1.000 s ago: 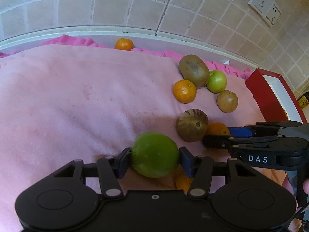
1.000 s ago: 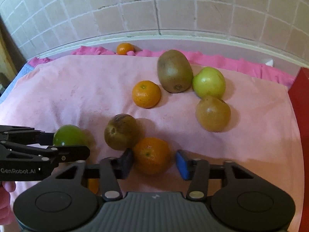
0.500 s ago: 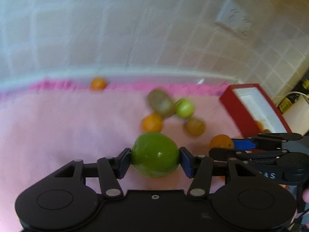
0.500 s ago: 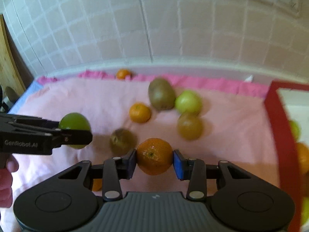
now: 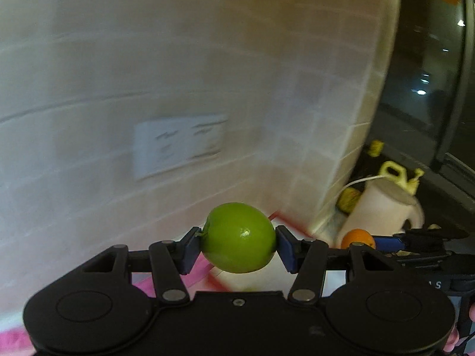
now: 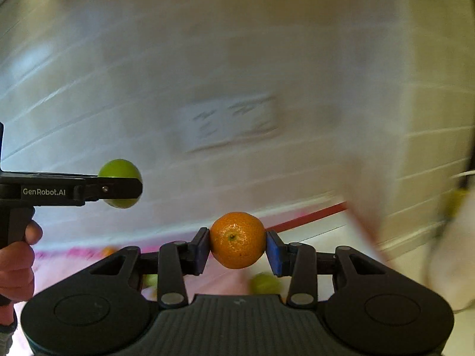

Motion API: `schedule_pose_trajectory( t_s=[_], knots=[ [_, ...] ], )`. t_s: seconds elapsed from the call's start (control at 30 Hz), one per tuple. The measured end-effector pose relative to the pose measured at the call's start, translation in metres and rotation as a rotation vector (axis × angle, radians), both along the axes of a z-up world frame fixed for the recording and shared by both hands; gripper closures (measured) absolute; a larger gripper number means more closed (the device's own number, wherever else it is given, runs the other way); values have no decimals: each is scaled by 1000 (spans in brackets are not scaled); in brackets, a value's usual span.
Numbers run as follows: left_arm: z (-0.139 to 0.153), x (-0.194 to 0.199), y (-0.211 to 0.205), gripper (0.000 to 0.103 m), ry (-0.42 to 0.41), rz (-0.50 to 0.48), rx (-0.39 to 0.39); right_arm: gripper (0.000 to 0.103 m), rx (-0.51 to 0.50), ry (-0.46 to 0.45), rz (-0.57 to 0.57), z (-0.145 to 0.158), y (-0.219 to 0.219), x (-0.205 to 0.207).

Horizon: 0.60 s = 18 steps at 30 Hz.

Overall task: Organize fruits
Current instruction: 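Carry the green apple and tangerine into the white box and open both tools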

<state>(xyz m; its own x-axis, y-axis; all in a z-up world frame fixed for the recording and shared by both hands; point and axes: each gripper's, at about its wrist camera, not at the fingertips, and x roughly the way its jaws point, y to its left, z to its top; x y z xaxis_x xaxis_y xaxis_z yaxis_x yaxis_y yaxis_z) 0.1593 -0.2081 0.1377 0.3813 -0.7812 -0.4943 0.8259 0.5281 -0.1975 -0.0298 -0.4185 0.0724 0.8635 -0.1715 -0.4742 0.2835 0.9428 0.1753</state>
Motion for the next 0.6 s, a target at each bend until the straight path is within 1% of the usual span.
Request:
schedule_pose_trajectory(
  t_s=[0.1, 0.2, 0.3, 0.4, 0.5, 0.6],
  knots=[
    [-3, 3, -47, 38, 42, -67, -22, 61, -35, 35, -78, -2, -33, -10],
    [-23, 1, -90, 38, 89, -109, -6, 61, -25, 96, -115, -21, -62, -12],
    [-64, 6, -134, 38, 181, -127, 60, 61, 17, 164, -127, -47, -85, -8],
    [-107, 12, -163, 38, 267, -125, 131, 61, 49, 230, -127, -76, -98, 0],
    [-149, 18, -183, 38, 343, -113, 196, 61, 80, 293, -107, -105, -104, 7],
    [-175, 20, -195, 38, 380, -104, 233, 61, 97, 352, -78, -128, -105, 15]
  ],
)
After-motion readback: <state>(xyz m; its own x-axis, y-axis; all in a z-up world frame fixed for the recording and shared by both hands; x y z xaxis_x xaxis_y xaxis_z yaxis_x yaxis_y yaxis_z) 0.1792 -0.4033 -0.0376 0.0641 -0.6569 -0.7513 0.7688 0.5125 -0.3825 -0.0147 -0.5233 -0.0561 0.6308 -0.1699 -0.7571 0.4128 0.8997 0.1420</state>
